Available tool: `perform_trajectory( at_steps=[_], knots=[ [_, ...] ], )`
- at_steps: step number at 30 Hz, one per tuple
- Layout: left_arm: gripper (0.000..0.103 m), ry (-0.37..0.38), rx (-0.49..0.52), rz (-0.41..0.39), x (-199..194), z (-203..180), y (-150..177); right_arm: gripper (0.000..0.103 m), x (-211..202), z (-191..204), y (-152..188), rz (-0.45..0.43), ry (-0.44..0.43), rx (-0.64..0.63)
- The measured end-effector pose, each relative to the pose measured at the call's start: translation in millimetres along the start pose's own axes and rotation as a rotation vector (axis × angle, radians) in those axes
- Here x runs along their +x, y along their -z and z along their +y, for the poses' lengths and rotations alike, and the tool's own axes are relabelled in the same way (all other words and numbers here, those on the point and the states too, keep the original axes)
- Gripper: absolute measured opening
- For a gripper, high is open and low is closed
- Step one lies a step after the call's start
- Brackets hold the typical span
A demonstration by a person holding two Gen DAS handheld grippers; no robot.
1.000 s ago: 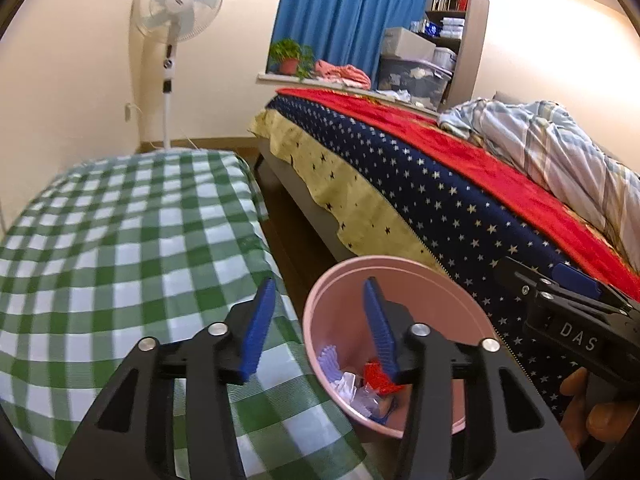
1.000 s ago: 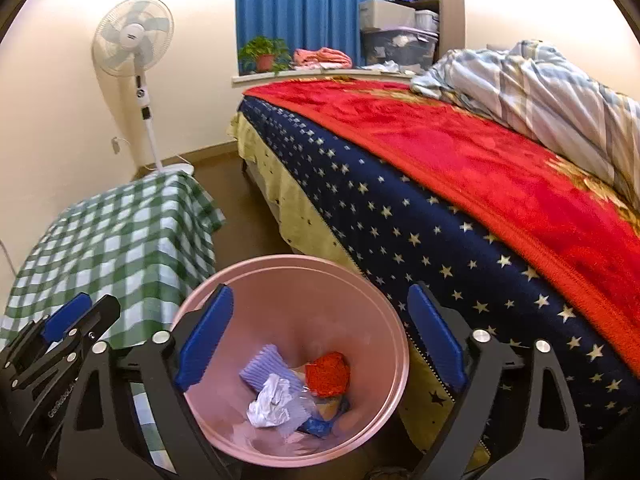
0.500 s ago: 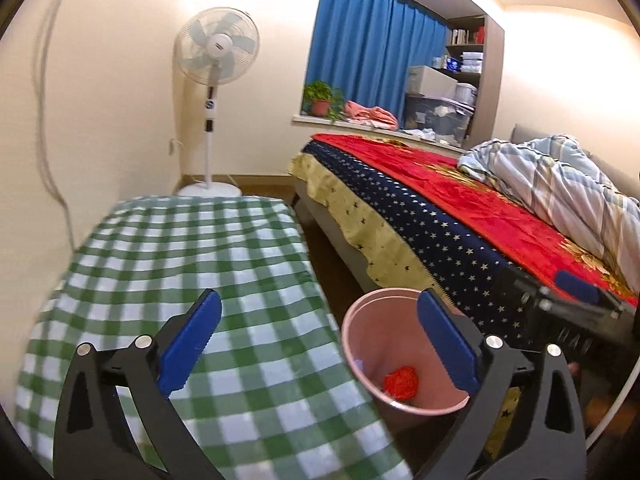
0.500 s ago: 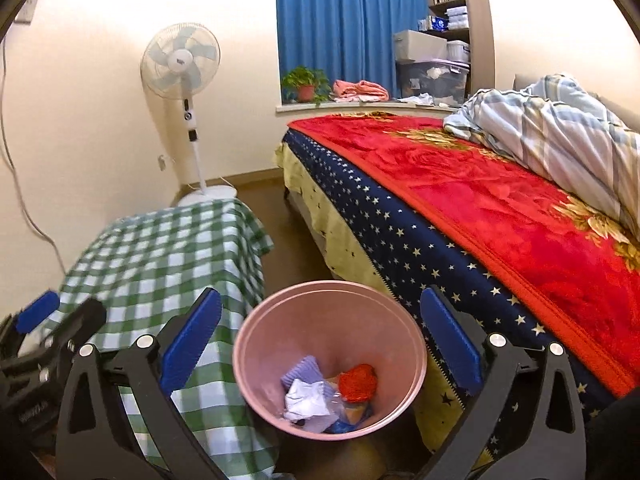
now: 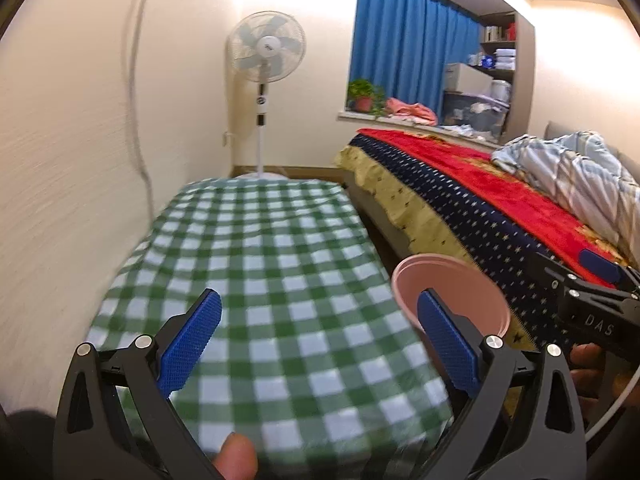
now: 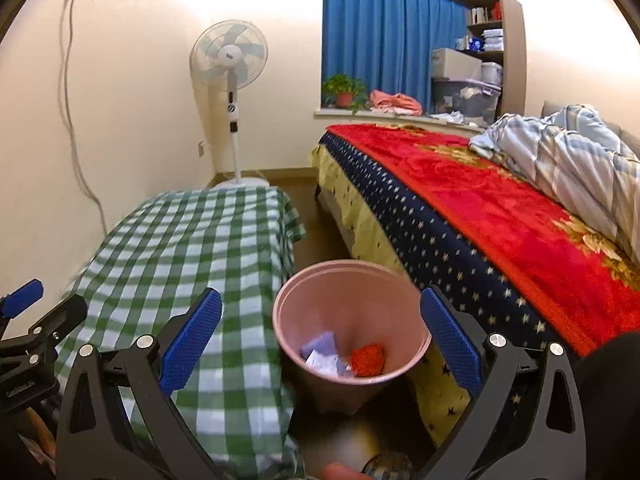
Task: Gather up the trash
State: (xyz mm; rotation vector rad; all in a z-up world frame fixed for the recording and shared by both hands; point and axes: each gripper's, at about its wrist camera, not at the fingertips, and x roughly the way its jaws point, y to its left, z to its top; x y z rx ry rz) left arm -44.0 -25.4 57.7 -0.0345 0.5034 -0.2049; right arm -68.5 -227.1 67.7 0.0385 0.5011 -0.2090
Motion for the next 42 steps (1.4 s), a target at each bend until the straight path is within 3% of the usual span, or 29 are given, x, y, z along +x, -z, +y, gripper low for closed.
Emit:
perform_trajectory(
  at_steps=[9,16,42],
  knots=[
    [0.095,-0.138,-0.033,0.028,-4.9,18.8,17.6,0.098,7.0,20.8,13.3,0.015,-0.031,-0.026],
    [0.095,-0.139,-0.01,0.026,-5.7,13.0,24.0,0.098,16.3,30.9,16.3,0.027,-0.03,-0.029],
    [0.095,-0.121,-0.068,0.044,-4.8,17.2,24.9,0.098,17.7,39.1,21.2,0.025,-0.033,-0.059]
  ],
)
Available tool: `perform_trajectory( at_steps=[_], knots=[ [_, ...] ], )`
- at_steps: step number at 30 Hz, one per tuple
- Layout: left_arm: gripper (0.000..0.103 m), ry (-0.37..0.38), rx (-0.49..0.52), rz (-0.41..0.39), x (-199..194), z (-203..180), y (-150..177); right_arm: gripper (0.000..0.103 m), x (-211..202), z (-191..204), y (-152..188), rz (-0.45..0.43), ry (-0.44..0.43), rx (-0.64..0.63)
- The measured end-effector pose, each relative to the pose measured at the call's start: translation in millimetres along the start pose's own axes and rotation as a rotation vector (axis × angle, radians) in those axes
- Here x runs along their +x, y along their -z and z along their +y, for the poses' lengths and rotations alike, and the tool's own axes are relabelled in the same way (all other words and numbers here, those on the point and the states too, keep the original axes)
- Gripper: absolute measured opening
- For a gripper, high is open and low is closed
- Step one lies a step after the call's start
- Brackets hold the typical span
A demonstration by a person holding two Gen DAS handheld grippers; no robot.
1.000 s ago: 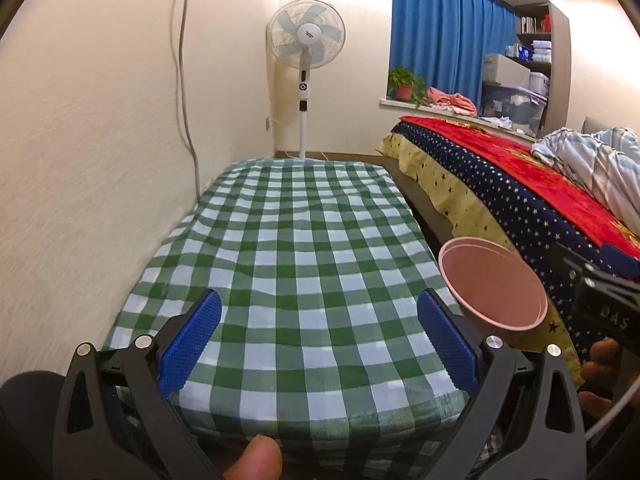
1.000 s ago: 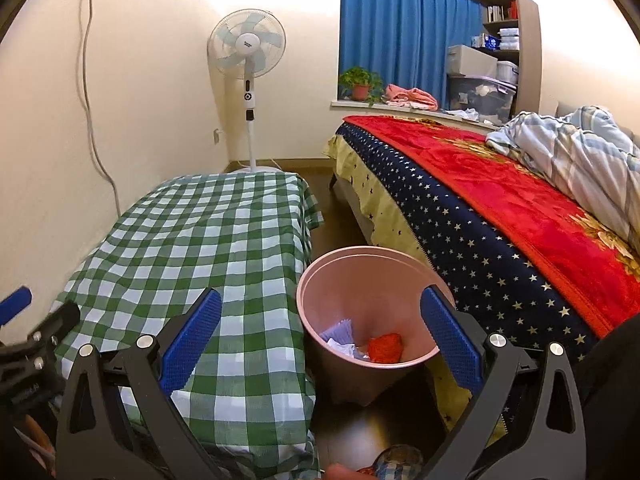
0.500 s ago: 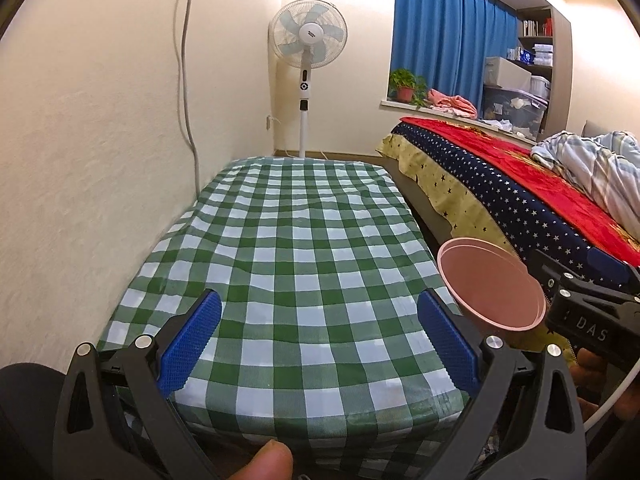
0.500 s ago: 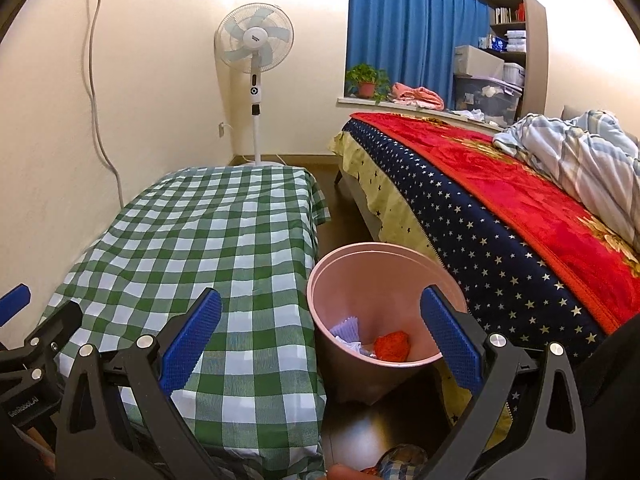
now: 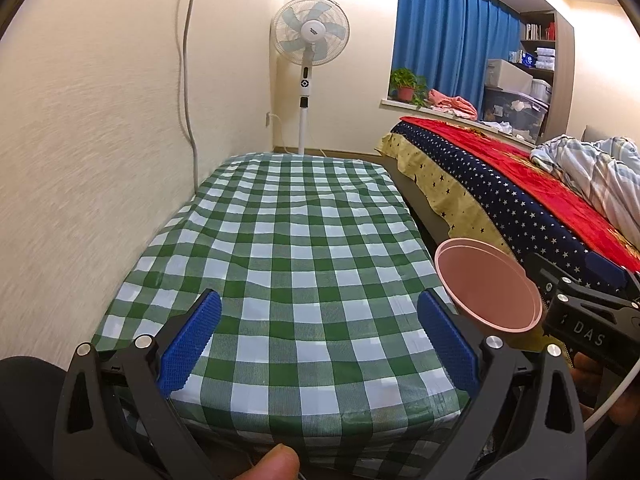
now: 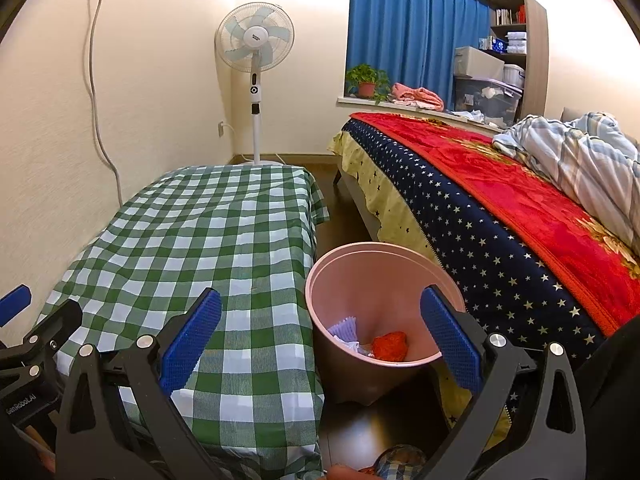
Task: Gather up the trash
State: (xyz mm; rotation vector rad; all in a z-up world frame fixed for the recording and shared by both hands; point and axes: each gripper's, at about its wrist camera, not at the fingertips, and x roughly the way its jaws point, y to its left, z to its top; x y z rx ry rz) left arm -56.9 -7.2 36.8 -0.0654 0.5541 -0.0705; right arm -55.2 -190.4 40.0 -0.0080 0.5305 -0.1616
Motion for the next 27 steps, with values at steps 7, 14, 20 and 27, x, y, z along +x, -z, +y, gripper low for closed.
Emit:
perform_trajectory(
  at_steps=[7,14,20,27],
  knots=[
    [0.095,0.001,-0.007,0.003,1.2,-0.4,0.3,0.098,0.3,-1.8,0.7,0.001,0.002,-0.001],
    [0.095,0.002,-0.004,0.004,2.3,-3.5,0.9,0.098,0.4,-3.4,0.8,0.001,0.002,0.0],
    [0.095,0.003,-0.004,0.004,2.3,-3.3,0.8,0.098,-0.1,-3.6,0.4,0.002,0.0,-0.004],
    [0.095,0.006,-0.004,0.004,2.3,-4.9,0.9,0.098,-0.1,-3.5,0.5,0.003,0.001,-0.005]
  ],
)
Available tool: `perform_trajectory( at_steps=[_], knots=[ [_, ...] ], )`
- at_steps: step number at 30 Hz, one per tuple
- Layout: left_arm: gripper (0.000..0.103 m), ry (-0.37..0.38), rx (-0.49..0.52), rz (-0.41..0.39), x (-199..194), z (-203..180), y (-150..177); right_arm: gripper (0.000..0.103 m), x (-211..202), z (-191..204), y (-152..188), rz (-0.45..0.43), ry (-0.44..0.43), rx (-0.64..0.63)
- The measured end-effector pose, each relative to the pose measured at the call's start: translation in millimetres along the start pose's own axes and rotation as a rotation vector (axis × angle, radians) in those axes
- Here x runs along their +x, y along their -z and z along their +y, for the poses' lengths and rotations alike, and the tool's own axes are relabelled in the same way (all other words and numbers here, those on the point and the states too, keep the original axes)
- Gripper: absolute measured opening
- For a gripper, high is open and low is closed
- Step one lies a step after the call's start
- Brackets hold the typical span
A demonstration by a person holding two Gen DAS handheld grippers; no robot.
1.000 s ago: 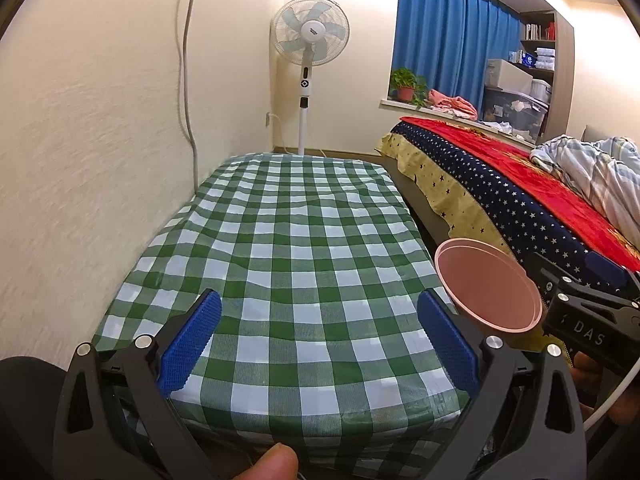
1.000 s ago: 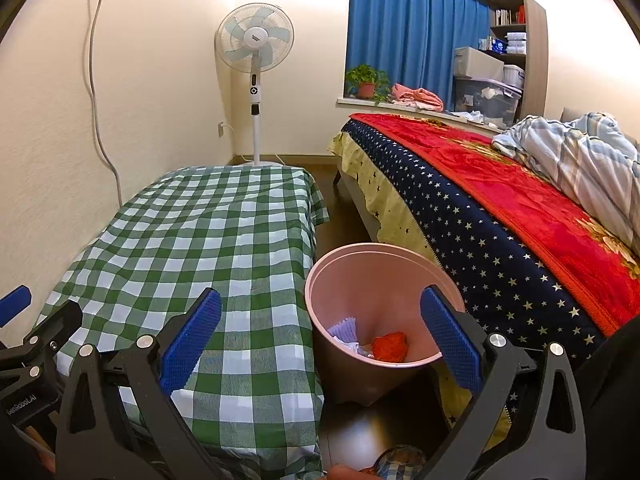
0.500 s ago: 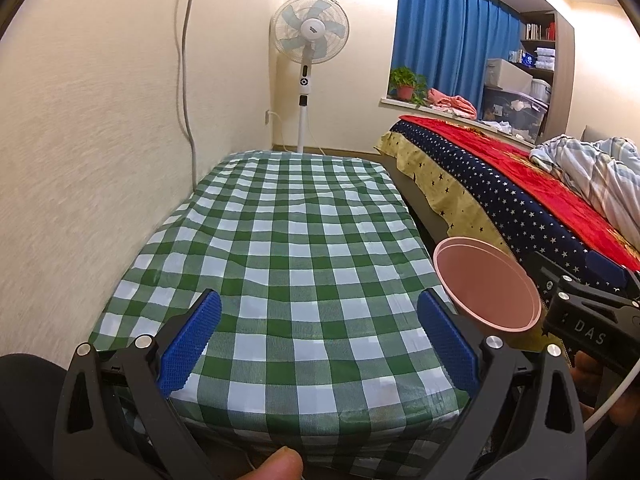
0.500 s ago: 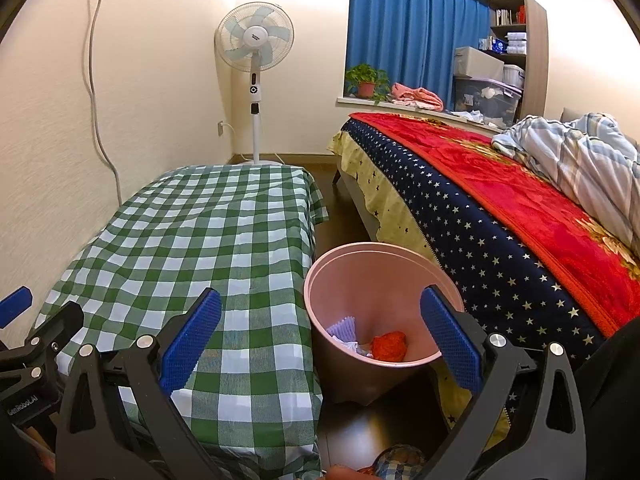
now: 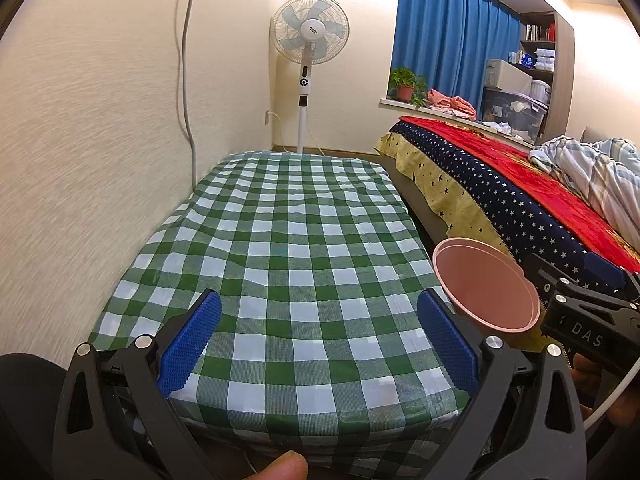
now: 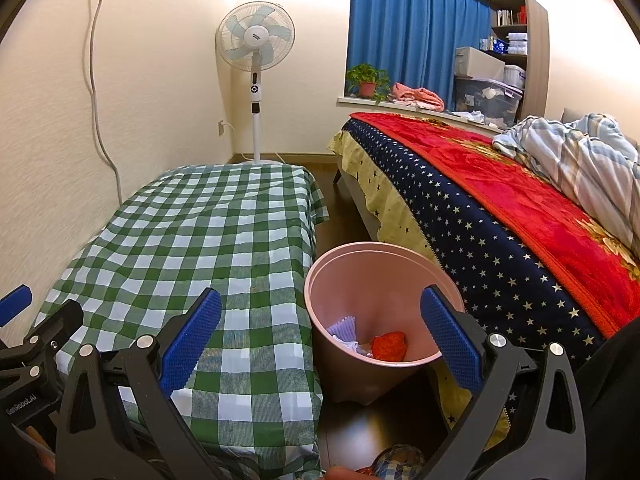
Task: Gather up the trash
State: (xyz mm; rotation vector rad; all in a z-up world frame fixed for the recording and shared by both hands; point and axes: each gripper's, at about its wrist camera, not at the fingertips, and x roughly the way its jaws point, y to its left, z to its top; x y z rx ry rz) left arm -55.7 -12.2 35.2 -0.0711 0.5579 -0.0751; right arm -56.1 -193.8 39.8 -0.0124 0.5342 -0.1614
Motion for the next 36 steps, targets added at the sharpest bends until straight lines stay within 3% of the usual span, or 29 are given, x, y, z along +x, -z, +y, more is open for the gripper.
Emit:
perform_trajectory(
  at_steps=[36],
  knots=[
    [0.095,0.002,0.001,-0.001,-0.5,-1.3,-0.4,0.098,2.1,-3.7,2.3,0.008,0.002,-0.002]
  ],
)
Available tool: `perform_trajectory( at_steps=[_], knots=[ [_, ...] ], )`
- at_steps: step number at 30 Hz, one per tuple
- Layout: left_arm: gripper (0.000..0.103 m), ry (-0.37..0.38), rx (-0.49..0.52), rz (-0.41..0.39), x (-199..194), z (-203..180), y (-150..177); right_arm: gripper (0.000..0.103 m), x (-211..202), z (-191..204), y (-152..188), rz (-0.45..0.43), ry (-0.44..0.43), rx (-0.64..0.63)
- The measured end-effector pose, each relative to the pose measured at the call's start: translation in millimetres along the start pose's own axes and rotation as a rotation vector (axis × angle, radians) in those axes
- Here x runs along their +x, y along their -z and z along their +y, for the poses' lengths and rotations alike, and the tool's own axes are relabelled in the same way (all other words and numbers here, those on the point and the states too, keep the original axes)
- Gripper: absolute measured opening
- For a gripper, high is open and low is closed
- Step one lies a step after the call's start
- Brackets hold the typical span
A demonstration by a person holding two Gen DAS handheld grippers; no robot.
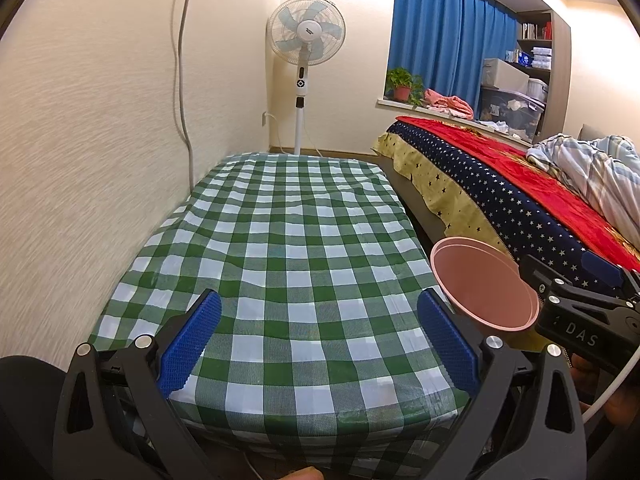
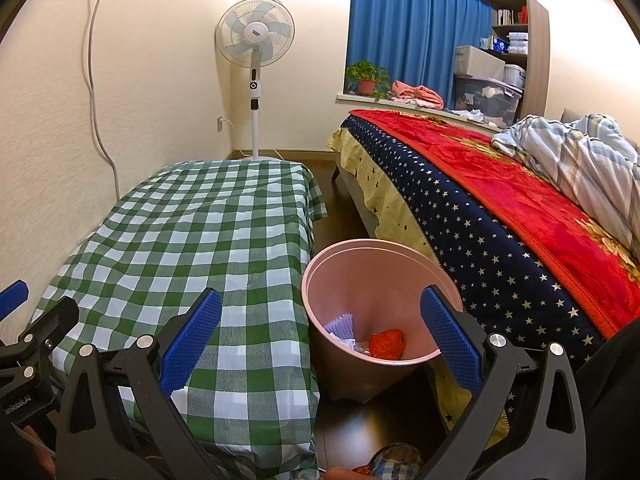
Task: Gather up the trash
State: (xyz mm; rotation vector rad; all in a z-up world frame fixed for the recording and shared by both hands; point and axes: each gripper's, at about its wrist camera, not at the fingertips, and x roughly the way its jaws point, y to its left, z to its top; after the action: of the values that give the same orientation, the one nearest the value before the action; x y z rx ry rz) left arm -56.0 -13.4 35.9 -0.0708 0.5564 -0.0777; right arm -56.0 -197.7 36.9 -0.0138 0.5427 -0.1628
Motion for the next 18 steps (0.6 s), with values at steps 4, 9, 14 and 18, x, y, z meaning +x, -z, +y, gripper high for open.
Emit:
perform_trajectory(
  at_steps=[4,9,14,18],
  knots=[
    [0.095,0.0,-0.003,0.006,0.2,-0.6,0.4,0.098,0.1,0.1,-0.1,0.001,0.0,0.0],
    [0.095,0.005,-0.008,0.009,-0.9,-3.6,1.5,0.098,0.3,-0.9,0.3,0.003,0.0,0.0],
    [0.095,0.006,-0.011,0.023,3.2,0.2,2.5,0.098,0.5,-1.0,0.2,0.004,-0.001,0.001],
    [0.095,0.001,-0.012,0.025,4.9,1.5,2.4,0.098,-0.2,-3.3,0.8,0.005,-0.002,0.001]
  ],
)
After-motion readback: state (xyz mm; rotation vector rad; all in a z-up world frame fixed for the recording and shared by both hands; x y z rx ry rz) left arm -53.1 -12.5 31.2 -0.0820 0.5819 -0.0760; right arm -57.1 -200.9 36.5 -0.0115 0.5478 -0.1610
